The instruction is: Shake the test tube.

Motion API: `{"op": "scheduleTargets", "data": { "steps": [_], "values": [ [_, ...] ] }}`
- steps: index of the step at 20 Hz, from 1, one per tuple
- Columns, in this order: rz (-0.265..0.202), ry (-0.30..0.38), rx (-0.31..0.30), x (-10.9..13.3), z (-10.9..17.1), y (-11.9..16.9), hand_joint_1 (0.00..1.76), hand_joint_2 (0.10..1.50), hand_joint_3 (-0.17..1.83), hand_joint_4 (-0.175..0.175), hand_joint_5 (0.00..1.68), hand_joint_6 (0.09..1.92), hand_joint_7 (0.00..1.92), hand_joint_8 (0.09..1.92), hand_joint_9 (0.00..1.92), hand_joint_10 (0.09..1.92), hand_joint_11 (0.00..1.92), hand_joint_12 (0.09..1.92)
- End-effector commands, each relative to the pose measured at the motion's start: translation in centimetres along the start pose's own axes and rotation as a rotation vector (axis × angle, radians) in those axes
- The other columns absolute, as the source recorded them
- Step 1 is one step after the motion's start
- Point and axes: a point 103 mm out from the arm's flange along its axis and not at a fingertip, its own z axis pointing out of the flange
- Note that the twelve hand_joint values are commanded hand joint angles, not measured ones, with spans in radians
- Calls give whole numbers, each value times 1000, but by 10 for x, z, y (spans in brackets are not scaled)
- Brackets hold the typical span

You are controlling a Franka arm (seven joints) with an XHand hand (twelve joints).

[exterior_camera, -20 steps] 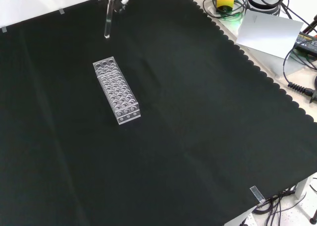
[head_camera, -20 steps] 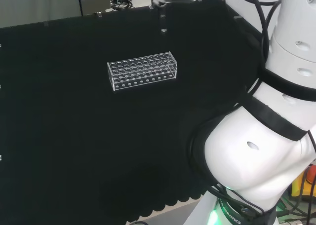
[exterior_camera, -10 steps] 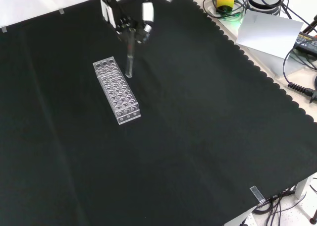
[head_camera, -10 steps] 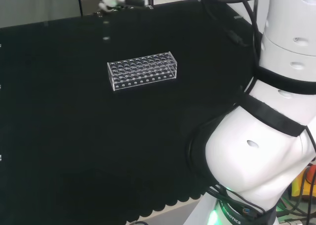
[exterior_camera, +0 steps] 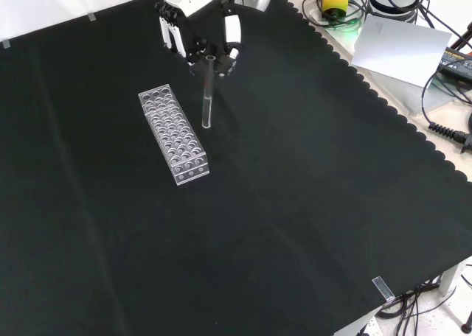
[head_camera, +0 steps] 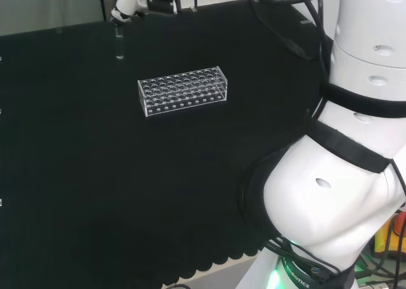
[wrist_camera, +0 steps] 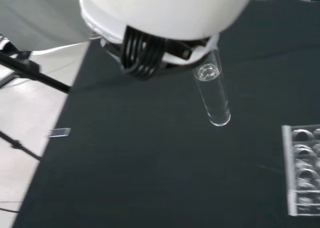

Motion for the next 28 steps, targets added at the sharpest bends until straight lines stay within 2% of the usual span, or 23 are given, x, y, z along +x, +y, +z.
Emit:
{"op": "scheduleTargets", "data": {
  "steps": [1,4,10,13,16,18,20,26,28],
  "values": [
    [154,-83,-11,-70,-4,-8,1243,536,758,-175,1495,286,1868,378,1709,392,1196,1039],
    [247,-145,-15,-111,-11,-13,1243,536,758,-175,1495,286,1868,379,1709,393,1196,1039],
    [423,-210,-46,-188,-35,-31,1243,535,758,-175,1495,285,1868,379,1708,394,1196,1038],
    [485,-232,-67,-217,-50,-42,1243,535,759,-175,1496,284,1868,379,1708,395,1196,1038],
    [523,-237,-86,-233,-60,-48,1243,535,759,-175,1496,284,1868,380,1707,396,1196,1038],
    [524,-229,-94,-233,-62,-48,1243,535,759,-175,1496,283,1868,380,1707,396,1196,1038],
    [506,-217,-93,-226,-60,-45,1243,535,759,-175,1496,283,1868,380,1706,397,1196,1038],
    [406,-154,-76,-182,-45,-28,1243,535,759,-175,1497,282,1867,380,1706,398,1196,1038],
    [356,-137,-69,-159,-39,-21,1243,535,759,-175,1497,282,1867,381,1706,399,1196,1038]
  ]
}}
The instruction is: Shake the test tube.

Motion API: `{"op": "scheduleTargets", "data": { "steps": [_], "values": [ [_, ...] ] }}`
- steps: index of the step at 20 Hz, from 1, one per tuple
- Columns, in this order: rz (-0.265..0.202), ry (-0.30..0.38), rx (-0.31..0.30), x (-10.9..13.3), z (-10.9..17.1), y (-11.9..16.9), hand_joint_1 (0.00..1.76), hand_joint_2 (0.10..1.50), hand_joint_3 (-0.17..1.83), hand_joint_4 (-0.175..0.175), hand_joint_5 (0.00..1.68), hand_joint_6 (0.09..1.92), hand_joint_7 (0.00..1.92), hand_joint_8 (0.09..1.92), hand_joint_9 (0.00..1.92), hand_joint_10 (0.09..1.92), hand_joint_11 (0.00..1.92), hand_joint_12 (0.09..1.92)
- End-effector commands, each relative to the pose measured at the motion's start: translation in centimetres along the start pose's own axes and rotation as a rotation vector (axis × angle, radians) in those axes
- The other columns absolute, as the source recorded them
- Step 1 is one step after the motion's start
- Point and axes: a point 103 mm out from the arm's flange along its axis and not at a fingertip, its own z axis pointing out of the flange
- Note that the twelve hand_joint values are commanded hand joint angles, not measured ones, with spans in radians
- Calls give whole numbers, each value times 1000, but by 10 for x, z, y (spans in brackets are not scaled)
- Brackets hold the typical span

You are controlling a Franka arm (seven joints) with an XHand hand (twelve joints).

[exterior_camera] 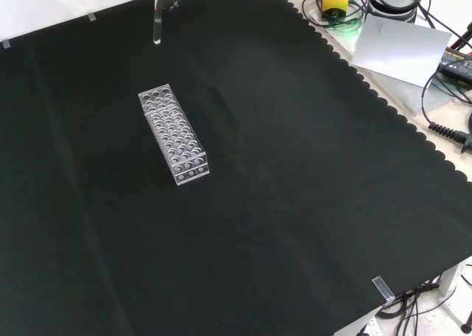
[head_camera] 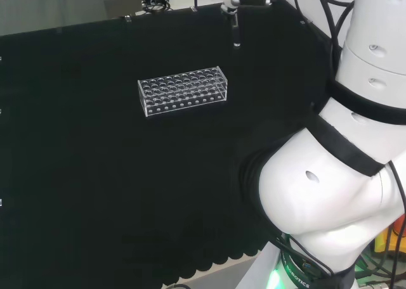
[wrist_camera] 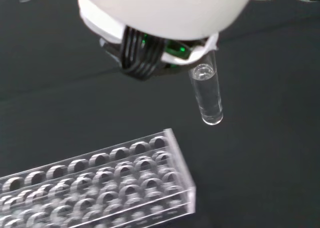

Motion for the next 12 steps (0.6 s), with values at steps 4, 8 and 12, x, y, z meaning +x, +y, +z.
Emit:
{"op": "scheduleTargets", "data": {
  "steps": [4,8,12],
  "values": [
    [-205,88,31,101,7,-18,1243,534,759,-175,1497,281,1867,381,1705,400,1196,1038],
    [-281,112,44,136,8,-28,1243,534,759,-175,1498,281,1866,381,1705,401,1196,1038],
    [-330,119,48,155,8,-34,1243,534,760,-175,1498,280,1866,382,1705,402,1196,1038]
  ]
}}
